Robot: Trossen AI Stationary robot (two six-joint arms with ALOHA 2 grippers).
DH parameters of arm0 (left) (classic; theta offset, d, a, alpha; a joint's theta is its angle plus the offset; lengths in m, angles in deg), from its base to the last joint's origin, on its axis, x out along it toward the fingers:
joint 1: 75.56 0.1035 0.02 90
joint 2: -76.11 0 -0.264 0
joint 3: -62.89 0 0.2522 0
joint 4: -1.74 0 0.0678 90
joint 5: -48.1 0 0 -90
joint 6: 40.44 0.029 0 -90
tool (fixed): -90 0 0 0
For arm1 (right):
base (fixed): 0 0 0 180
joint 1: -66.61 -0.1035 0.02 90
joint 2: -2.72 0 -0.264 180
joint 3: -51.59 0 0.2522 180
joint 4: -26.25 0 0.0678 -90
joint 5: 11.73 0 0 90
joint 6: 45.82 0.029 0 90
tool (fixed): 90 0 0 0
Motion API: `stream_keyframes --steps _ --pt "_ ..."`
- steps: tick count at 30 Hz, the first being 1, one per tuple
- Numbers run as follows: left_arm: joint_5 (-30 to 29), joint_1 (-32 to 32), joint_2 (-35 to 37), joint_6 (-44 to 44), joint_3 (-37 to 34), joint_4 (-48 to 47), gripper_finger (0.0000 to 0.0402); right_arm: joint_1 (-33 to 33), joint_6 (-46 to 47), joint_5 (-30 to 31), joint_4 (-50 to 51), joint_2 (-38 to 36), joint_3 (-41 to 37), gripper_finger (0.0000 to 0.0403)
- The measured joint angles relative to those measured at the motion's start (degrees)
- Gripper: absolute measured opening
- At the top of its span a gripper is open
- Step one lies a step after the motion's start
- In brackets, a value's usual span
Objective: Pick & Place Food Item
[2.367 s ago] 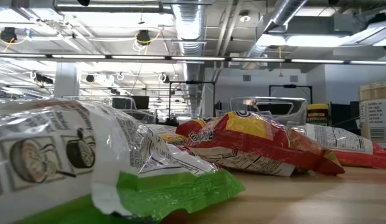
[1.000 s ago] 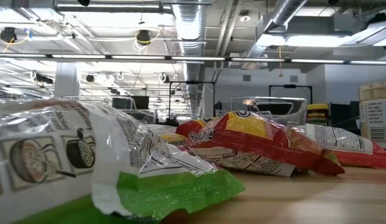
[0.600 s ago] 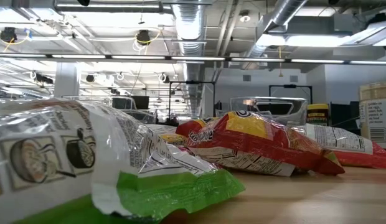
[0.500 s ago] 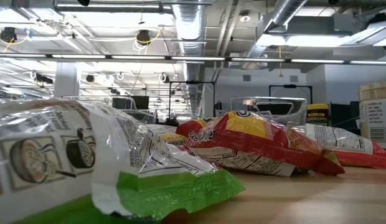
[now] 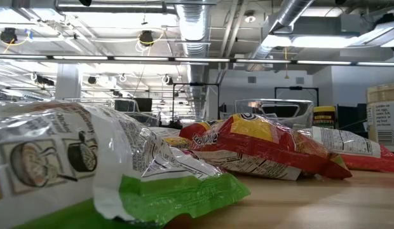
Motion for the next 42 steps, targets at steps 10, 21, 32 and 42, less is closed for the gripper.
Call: stream_keyframes --steps 10,21,32,42 --pt "0.0 0.0 0.0 0.0 0.0 0.0 0.0000 0.0 0.0 0.0 0.0 0.0 0.0 0.0000" --pt "0.0 0.0 0.0 0.0 0.0 0.0 0.0000 0.0 0.0 0.0 0.0 0.0 0.0 0.0000" --pt "0.0 0.0 0.0 0.0 0.0 0.0 0.0000 0.1 -6.2 0.0 0.0 0.0 0.0 0.0000" --pt "0.0 0.0 0.0 1.2 0.0 10.7 0.0000 0.1 -4.3 0.0 -5.9 0.1 0.0 0.0000"
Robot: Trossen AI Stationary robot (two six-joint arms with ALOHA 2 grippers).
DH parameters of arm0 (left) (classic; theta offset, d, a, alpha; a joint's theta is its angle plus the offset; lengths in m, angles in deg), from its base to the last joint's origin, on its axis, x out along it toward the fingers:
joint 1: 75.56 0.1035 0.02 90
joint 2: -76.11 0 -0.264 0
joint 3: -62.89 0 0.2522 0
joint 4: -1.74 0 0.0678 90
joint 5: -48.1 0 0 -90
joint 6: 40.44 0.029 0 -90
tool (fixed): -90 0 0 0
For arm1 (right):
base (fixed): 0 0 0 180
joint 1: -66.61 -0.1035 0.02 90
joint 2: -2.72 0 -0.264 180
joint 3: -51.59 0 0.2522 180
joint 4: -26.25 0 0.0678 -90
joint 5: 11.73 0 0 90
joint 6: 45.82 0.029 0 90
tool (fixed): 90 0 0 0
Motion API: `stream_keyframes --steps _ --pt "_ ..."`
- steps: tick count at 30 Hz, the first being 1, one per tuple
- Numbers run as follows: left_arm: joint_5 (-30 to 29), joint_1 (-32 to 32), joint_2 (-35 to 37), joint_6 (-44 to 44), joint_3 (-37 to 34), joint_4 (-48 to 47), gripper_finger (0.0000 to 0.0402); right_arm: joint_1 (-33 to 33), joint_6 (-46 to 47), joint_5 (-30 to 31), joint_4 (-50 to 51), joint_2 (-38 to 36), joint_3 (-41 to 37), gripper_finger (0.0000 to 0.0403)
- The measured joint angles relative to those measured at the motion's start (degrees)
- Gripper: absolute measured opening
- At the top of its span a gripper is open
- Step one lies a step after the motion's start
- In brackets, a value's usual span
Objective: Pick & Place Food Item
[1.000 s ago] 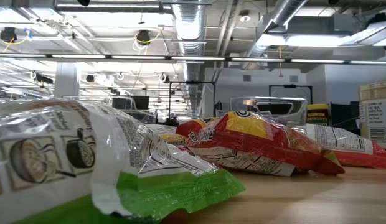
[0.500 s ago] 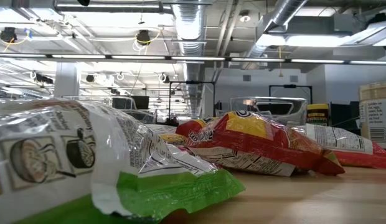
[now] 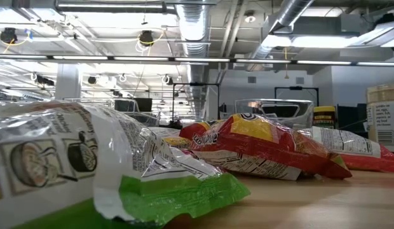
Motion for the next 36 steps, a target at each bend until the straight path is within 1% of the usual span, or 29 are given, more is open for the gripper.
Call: stream_keyframes --steps 7,12,17,20,23,29,33,36 --pt "0.0 0.0 0.0 0.0 0.0 10.6 0.0000 0.0 -0.2 0.0 -4.5 -0.1 0.0 0.0000" --pt "0.0 0.0 0.0 -0.1 0.0 16.1 0.0000 0.1 -0.1 0.0 -5.0 0.0 0.0 0.0000" --pt "0.0 0.0 0.0 -0.1 0.0 19.6 0.0000 0.0 9.5 0.2 -4.6 0.0 0.0 0.0000" --pt "0.0 0.0 -0.3 -0.1 0.0 19.5 0.0000 0.0 12.4 1.4 -3.9 0.0 0.0 0.0000" --pt "0.0 0.0 -1.1 0.1 0.0 19.4 0.0000 0.0 13.6 7.7 -1.2 0.0 1.1 0.0000" --pt "0.0 0.0 -3.5 0.1 0.0 19.7 0.0000 0.0 13.8 22.8 12.0 2.5 8.1 0.0000" --pt "0.0 0.0 -5.5 0.1 0.0 19.8 0.0000 0.0 16.2 30.5 20.6 6.2 13.8 0.0000" --pt "0.0 0.0 -7.0 0.1 0.0 19.8 0.0000 0.0 18.4 33.9 26.1 9.9 16.9 0.0000"
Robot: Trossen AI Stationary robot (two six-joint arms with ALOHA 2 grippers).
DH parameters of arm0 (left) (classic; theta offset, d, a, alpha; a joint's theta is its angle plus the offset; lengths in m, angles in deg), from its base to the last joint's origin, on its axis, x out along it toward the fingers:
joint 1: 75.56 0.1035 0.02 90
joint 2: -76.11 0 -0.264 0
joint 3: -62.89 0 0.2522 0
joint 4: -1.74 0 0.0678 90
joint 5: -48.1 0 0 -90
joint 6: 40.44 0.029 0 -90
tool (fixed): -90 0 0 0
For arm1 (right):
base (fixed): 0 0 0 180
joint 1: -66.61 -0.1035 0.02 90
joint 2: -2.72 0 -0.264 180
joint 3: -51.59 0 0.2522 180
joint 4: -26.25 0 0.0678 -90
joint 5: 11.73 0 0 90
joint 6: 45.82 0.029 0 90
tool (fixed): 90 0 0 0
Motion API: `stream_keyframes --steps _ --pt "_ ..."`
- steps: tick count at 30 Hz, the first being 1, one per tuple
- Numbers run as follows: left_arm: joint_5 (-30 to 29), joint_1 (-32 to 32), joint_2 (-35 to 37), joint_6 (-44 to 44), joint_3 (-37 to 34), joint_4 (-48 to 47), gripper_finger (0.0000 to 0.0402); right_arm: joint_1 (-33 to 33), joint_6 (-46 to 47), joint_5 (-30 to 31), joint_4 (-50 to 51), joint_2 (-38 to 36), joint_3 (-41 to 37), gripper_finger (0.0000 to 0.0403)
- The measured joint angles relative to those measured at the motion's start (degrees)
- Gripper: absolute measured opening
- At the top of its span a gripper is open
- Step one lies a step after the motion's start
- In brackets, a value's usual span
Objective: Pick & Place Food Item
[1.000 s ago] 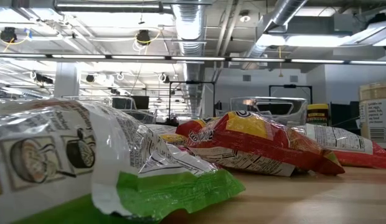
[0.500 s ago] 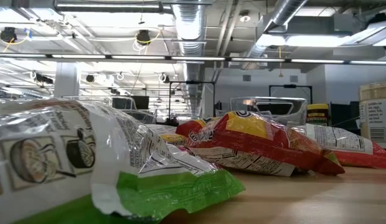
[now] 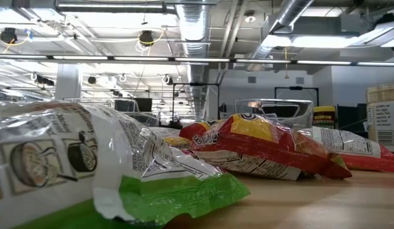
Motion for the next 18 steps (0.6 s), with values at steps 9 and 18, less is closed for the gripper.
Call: stream_keyframes --steps 9,18 --pt "0.0 0.0 -3.0 1.5 0.0 -3.3 0.0000 3.6 7.2 0.6 14.5 11.3 6.3 0.0000" --pt "-8.6 0.0 -4.6 6.1 0.0 -11.7 0.0000 13.2 3.3 -12.2 20.3 19.6 7.8 0.0000"
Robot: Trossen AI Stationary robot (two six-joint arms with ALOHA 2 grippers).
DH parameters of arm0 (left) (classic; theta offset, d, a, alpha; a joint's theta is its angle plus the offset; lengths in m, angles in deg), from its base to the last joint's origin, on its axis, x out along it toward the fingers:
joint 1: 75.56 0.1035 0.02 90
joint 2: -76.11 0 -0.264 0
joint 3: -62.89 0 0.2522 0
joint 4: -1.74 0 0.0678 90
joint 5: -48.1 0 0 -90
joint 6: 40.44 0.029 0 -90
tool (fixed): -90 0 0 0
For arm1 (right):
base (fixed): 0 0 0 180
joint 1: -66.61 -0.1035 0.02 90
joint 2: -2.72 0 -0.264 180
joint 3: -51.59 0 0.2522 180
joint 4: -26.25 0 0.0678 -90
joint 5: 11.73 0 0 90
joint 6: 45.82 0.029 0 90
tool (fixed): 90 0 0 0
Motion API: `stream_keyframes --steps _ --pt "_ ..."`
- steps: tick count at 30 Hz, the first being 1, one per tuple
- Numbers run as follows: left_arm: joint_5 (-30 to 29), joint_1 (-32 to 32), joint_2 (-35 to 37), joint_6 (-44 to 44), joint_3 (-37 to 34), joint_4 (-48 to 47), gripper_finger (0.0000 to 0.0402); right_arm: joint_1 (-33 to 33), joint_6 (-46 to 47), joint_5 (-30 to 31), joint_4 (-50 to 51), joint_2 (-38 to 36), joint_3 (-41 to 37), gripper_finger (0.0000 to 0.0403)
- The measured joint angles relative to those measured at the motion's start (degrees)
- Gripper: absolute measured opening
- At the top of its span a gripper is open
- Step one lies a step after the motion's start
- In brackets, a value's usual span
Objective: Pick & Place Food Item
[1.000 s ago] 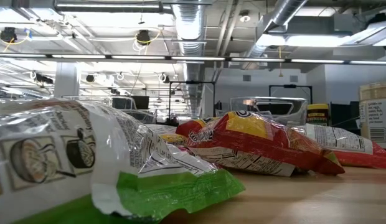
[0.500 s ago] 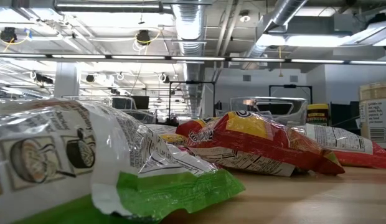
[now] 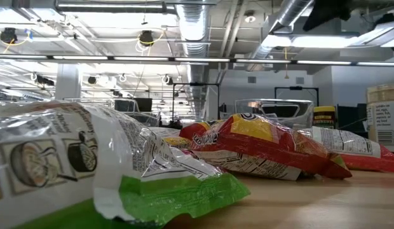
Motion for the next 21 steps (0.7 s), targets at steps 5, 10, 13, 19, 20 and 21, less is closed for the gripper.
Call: stream_keyframes --steps 5,10,13,19,20,21 --pt "-8.5 0.2 -0.5 0.7 -2.2 -0.1 0.0000 9.5 -7.1 -6.4 -2.2 5.2 0.0 0.0000" --pt "-11.6 2.0 -0.2 1.8 -4.5 1.2 0.0000 20.4 -13.9 -20.0 -4.8 10.0 0.0 0.0000" --pt "-11.6 3.3 0.1 1.8 -4.6 1.6 0.0000 25.6 -14.5 -22.6 -1.9 12.5 0.0 0.0000" --pt "-11.6 3.9 0.0 1.5 -4.6 1.5 0.0000 30.9 -11.2 -22.8 4.4 16.2 0.0 0.0000" --pt "-11.6 3.9 0.0 1.5 -4.6 1.6 0.0000 31.2 -10.1 -22.8 5.4 16.7 0.0 0.0000" --pt "-11.6 3.9 -0.1 1.4 -4.6 1.5 0.0000 31.4 -9.0 -22.9 6.1 17.1 0.0 0.0000"
